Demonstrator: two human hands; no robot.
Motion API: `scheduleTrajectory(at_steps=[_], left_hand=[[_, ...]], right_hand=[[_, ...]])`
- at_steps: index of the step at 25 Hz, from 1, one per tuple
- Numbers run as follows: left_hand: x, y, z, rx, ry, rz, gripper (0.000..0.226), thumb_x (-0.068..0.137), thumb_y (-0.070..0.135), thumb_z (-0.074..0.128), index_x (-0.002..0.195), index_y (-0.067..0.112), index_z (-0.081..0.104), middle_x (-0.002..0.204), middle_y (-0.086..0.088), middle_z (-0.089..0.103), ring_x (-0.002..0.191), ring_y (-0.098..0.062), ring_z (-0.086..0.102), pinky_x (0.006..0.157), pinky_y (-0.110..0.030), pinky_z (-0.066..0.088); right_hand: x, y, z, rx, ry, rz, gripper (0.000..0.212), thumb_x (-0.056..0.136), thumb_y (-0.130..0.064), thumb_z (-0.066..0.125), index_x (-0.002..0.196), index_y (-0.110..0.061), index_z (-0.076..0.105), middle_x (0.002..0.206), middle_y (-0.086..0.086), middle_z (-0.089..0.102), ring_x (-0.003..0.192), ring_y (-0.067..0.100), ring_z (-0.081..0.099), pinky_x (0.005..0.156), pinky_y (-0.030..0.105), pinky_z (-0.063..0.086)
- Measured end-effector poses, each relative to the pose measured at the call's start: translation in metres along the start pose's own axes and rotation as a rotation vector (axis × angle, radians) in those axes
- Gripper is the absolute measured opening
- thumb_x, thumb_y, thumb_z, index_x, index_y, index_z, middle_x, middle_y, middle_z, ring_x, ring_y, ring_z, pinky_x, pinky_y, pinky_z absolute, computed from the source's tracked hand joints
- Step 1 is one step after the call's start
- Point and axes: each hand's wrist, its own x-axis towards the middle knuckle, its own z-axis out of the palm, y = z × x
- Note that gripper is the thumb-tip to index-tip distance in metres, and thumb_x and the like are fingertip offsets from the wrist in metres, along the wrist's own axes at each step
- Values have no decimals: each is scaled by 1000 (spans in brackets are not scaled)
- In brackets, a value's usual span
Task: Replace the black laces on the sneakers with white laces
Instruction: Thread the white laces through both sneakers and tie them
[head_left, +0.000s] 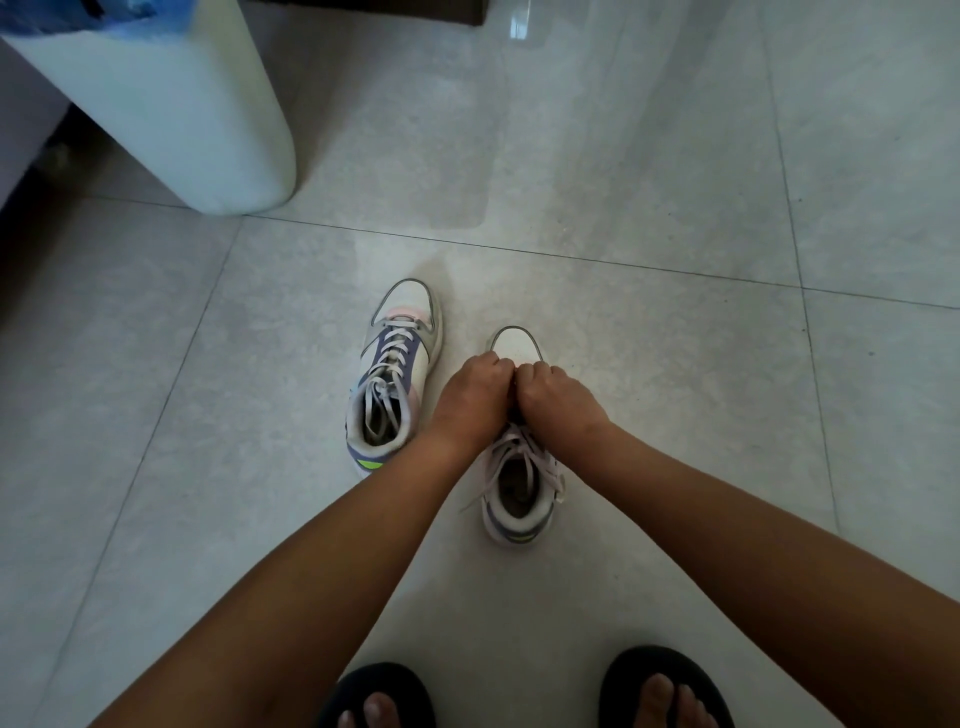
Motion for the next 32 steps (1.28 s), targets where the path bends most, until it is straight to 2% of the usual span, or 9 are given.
scheduleTrajectory(at_steps=[2,5,8,11,15,22,25,30,32], left_hand=[[-3,-3,6,-128,86,-10,13,85,7,54,82,-3,61,88,-18,61,84,-32,56,63,-28,29],[-8,-5,16,-127,257,53,20,75,15,50,63,2,58,64,-12,57,60,-29,55,52,-28,34],[-10,-12,25,-195,331,24,17,76,12,51,66,2,61,66,-12,57,61,-28,56,60,-25,33],[-17,-14,23,-411,251,-116,5,83,7,61,82,4,64,82,-10,60,77,-25,58,71,-29,44],[-14,-8,9,-424,-86,-396,26,94,36,49,87,12,56,85,-4,60,85,-23,58,68,-33,42],[0,11,-2,119,-398,-326,37,96,27,40,130,12,40,125,-10,56,113,-26,55,80,-33,39],[0,16,-5,251,-454,-288,42,92,25,46,131,12,42,128,-6,56,116,-24,55,83,-32,40],[-14,19,-5,133,-395,-275,31,95,18,38,124,9,44,122,-10,58,109,-28,57,75,-32,35],[-18,21,-5,128,-322,-252,28,96,14,37,121,9,48,121,-10,58,109,-28,57,73,-32,35]], right_hand=[[-4,7,5,91,23,60,39,35,9,85,58,0,56,51,12,53,38,22,53,33,19,36],[-10,11,14,142,41,39,36,46,10,83,66,1,55,58,14,54,46,25,55,36,24,42],[-8,10,22,239,67,95,31,52,14,77,70,1,56,63,16,55,53,30,57,40,29,44],[-3,14,11,423,60,238,9,85,-6,61,87,0,55,80,12,54,72,29,54,59,34,40],[-5,20,-2,539,-339,491,37,96,-41,43,74,-13,49,74,3,53,71,19,51,61,28,37],[14,7,-14,564,-633,454,27,96,-10,38,107,2,60,115,21,59,94,29,57,72,33,43],[15,10,-18,623,-741,498,16,93,-7,42,100,-2,56,92,13,56,74,25,58,55,32,51],[9,10,-11,630,-631,409,28,97,-12,37,72,-7,48,68,7,50,54,16,50,44,18,42],[8,11,-7,683,-580,392,33,96,-13,38,64,-10,44,62,8,49,52,17,48,49,22,42]])
